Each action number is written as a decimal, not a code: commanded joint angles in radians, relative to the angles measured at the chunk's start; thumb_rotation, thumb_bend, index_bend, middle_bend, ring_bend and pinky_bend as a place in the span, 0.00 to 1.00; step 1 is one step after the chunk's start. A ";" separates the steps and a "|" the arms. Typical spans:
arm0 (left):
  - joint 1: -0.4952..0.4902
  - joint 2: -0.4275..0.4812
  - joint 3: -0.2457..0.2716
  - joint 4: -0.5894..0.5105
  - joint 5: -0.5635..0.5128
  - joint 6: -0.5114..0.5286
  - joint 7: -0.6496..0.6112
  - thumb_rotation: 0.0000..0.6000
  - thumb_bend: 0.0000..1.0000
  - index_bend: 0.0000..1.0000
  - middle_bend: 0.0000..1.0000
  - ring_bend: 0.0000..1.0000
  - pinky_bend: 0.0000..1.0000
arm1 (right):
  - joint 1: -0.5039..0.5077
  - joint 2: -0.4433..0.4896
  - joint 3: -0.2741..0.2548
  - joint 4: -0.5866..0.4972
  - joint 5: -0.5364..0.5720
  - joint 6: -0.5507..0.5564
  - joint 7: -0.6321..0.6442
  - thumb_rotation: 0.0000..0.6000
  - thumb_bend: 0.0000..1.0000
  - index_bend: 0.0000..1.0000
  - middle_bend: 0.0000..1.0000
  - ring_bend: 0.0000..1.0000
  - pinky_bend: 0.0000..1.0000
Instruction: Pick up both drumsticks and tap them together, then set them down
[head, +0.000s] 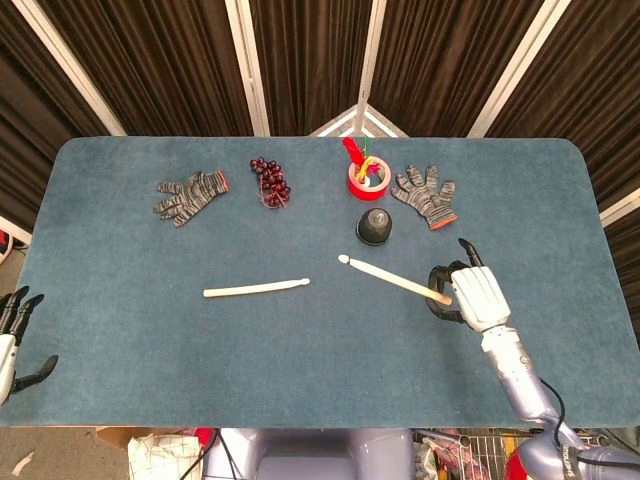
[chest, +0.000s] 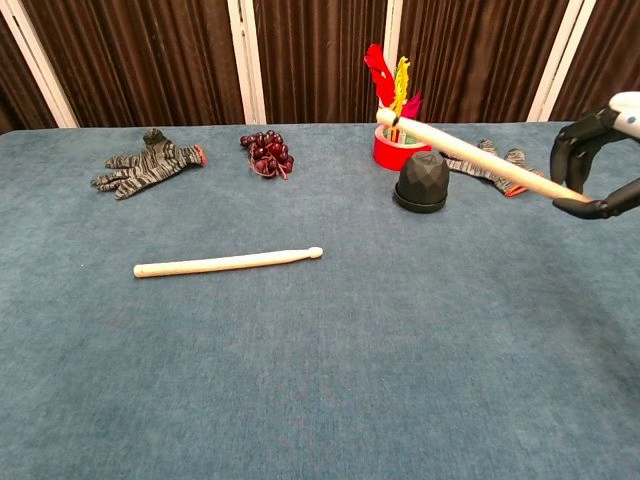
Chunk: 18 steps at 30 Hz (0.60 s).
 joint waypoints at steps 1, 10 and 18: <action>-0.005 -0.007 -0.003 0.003 -0.005 -0.004 0.006 1.00 0.36 0.12 0.00 0.00 0.00 | -0.019 0.027 -0.013 -0.006 -0.054 0.035 0.064 1.00 0.42 0.75 0.62 0.47 0.02; -0.034 -0.024 -0.023 0.019 -0.055 -0.051 0.017 1.00 0.36 0.11 0.03 0.00 0.00 | -0.063 0.065 -0.022 -0.034 -0.126 0.126 0.165 1.00 0.42 0.76 0.63 0.47 0.02; -0.074 -0.047 -0.046 0.024 -0.111 -0.102 0.061 1.00 0.36 0.11 0.05 0.00 0.00 | -0.102 0.094 -0.027 -0.065 -0.151 0.182 0.203 1.00 0.42 0.76 0.63 0.47 0.01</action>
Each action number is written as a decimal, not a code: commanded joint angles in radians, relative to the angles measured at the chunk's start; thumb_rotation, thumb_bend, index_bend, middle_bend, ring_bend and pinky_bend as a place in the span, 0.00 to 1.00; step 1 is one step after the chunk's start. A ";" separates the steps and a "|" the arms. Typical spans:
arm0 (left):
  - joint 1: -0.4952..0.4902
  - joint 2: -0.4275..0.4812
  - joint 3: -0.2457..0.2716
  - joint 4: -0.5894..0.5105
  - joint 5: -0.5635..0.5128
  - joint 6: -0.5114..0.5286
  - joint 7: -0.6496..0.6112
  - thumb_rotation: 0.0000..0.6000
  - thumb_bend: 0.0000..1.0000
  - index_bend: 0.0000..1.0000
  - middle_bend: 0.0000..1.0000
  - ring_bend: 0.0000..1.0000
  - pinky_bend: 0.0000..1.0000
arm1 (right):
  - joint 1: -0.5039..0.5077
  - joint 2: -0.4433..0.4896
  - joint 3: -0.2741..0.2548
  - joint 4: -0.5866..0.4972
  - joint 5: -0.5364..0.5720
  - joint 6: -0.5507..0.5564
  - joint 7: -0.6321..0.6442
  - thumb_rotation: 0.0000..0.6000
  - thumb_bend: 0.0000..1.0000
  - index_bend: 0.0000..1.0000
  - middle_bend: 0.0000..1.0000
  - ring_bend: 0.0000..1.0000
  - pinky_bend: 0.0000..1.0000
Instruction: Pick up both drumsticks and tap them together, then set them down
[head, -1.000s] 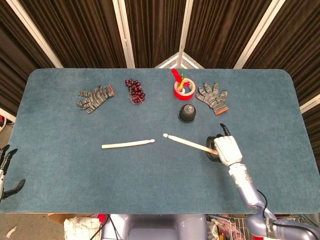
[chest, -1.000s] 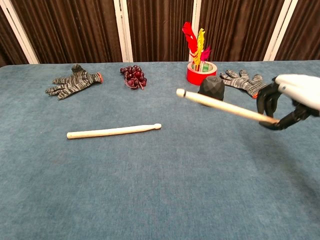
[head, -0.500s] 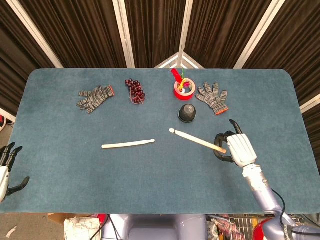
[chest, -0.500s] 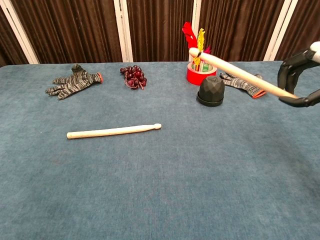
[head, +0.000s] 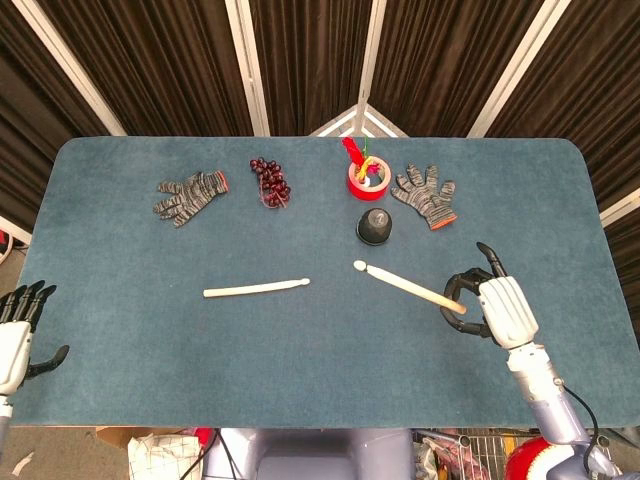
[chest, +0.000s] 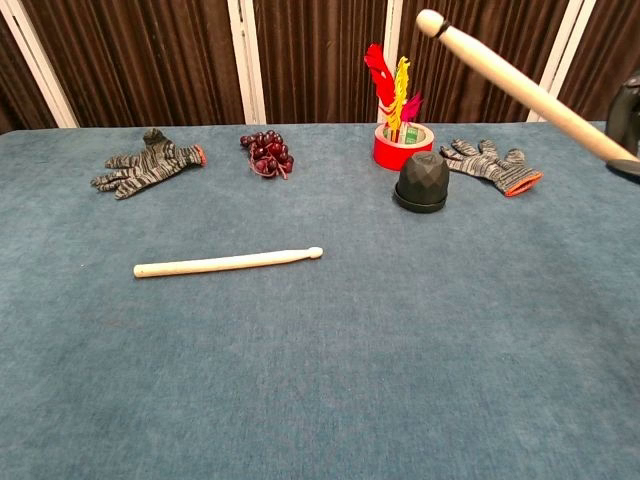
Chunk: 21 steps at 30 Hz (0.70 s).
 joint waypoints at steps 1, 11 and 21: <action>-0.018 -0.010 -0.014 0.000 -0.028 -0.017 0.029 1.00 0.36 0.11 0.06 0.00 0.00 | -0.015 0.010 -0.002 -0.015 -0.008 0.019 0.015 1.00 0.42 0.76 0.63 0.47 0.01; -0.089 -0.051 -0.056 0.000 -0.113 -0.079 0.119 1.00 0.36 0.13 0.11 0.00 0.00 | -0.056 0.012 -0.014 -0.032 -0.038 0.071 0.039 1.00 0.42 0.77 0.63 0.47 0.02; -0.178 -0.131 -0.096 0.007 -0.165 -0.132 0.180 1.00 0.36 0.22 0.19 0.00 0.00 | -0.069 0.004 -0.017 -0.011 -0.055 0.079 0.068 1.00 0.42 0.77 0.64 0.47 0.02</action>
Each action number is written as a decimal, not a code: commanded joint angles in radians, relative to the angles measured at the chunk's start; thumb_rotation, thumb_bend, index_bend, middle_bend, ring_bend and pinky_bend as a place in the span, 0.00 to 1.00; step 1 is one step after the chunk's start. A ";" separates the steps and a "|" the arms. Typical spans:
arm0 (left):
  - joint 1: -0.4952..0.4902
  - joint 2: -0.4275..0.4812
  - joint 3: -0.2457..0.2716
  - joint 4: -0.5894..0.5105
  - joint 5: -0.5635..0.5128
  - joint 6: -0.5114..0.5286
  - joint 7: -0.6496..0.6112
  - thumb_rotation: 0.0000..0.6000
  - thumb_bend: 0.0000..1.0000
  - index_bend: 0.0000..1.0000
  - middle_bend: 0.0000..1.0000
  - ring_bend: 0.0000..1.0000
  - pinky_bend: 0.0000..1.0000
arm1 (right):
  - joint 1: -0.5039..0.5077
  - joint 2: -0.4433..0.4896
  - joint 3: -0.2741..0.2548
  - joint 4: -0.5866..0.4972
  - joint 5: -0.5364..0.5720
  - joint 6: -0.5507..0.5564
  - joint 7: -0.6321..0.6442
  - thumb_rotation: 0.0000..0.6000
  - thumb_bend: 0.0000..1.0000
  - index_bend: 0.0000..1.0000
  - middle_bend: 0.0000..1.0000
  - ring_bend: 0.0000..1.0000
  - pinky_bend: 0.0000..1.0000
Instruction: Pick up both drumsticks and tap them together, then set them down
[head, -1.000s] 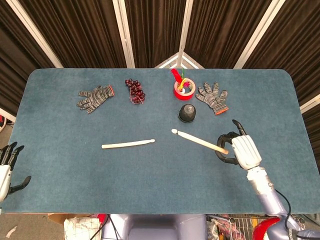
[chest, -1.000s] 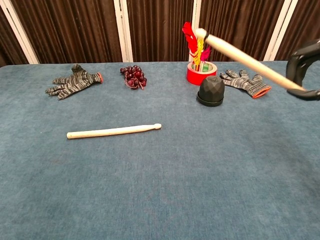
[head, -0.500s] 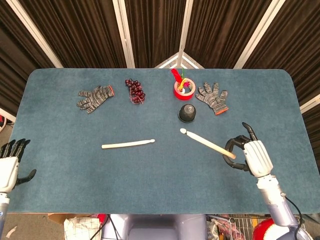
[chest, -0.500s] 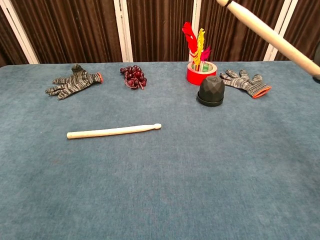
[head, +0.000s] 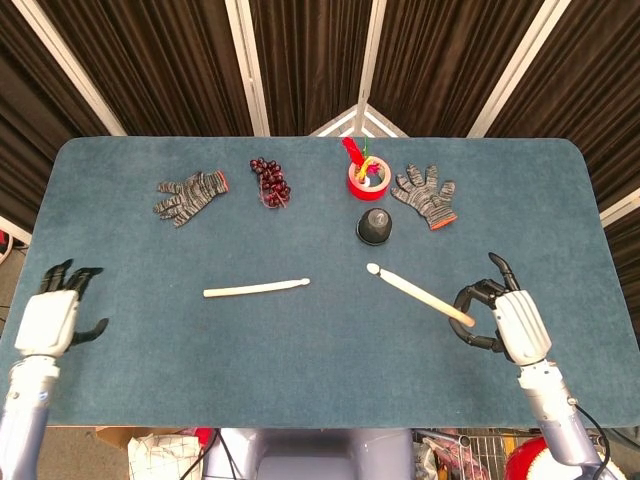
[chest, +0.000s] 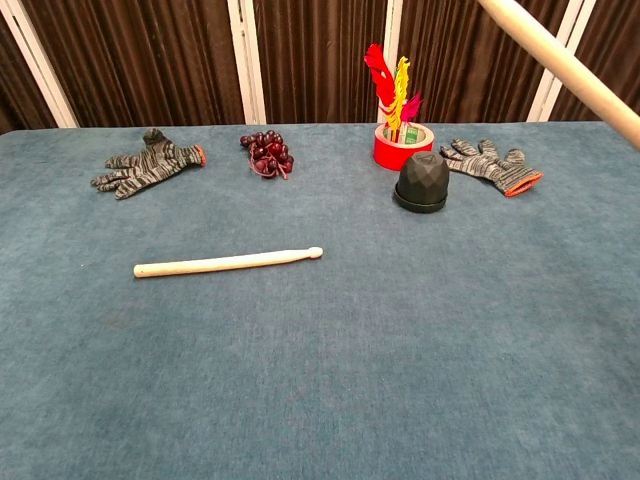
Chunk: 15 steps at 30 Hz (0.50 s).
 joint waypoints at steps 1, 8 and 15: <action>-0.039 -0.019 -0.011 -0.008 -0.043 -0.031 0.068 1.00 0.36 0.22 0.19 0.00 0.00 | 0.000 0.000 0.002 0.003 0.001 -0.003 0.002 1.00 0.42 0.77 0.64 0.47 0.02; -0.133 -0.054 -0.057 -0.067 -0.246 -0.070 0.255 1.00 0.36 0.22 0.21 0.00 0.00 | -0.003 -0.002 0.007 0.006 0.004 -0.010 -0.003 1.00 0.42 0.77 0.64 0.47 0.02; -0.232 -0.117 -0.078 -0.057 -0.389 -0.087 0.376 1.00 0.36 0.23 0.23 0.00 0.00 | -0.006 -0.004 0.012 0.008 0.005 -0.012 -0.013 1.00 0.42 0.77 0.64 0.47 0.02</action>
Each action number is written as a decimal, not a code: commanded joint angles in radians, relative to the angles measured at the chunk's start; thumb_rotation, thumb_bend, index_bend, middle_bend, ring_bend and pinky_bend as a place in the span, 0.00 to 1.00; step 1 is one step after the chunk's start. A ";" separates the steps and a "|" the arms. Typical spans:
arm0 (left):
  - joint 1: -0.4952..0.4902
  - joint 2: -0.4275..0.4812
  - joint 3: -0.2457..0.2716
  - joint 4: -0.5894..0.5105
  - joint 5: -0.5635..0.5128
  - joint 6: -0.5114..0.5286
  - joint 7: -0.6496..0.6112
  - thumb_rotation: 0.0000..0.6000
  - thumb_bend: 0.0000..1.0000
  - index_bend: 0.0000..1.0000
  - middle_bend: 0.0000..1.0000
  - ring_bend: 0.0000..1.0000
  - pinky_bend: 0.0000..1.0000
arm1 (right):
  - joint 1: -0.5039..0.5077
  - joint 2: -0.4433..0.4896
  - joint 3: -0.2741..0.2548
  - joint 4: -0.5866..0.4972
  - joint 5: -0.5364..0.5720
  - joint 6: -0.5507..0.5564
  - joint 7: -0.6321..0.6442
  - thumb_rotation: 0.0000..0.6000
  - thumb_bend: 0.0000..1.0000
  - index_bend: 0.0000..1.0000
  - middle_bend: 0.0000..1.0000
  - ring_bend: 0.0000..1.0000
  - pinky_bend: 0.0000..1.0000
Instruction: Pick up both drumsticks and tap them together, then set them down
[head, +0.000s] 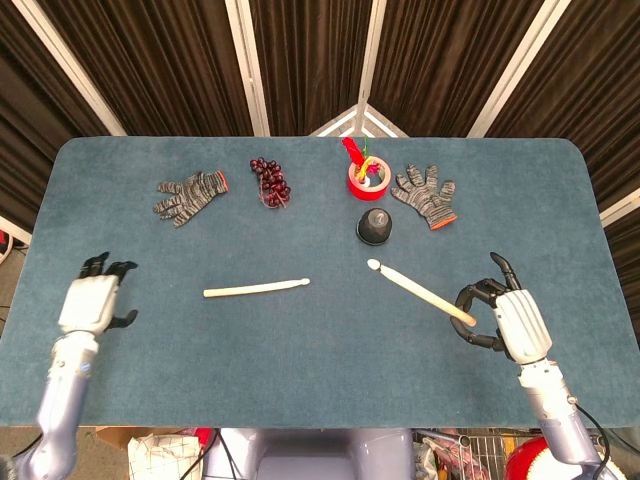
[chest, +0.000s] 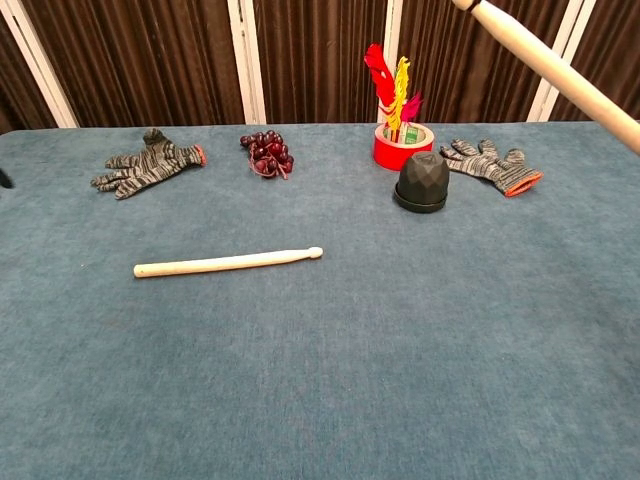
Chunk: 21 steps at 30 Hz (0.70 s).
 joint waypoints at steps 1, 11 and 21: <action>-0.063 -0.055 -0.015 0.015 -0.058 -0.009 0.061 1.00 0.36 0.23 0.23 0.00 0.00 | -0.002 0.001 0.001 -0.001 -0.002 0.002 -0.003 1.00 0.42 0.78 0.64 0.47 0.02; -0.140 -0.162 -0.013 0.061 -0.093 0.015 0.105 1.00 0.36 0.28 0.29 0.00 0.00 | -0.018 -0.007 0.000 0.007 -0.012 0.025 0.020 1.00 0.42 0.78 0.64 0.47 0.02; -0.192 -0.268 0.004 0.136 -0.128 0.072 0.161 1.00 0.36 0.34 0.33 0.00 0.00 | -0.035 -0.027 -0.011 0.034 -0.027 0.045 0.052 1.00 0.42 0.78 0.64 0.47 0.02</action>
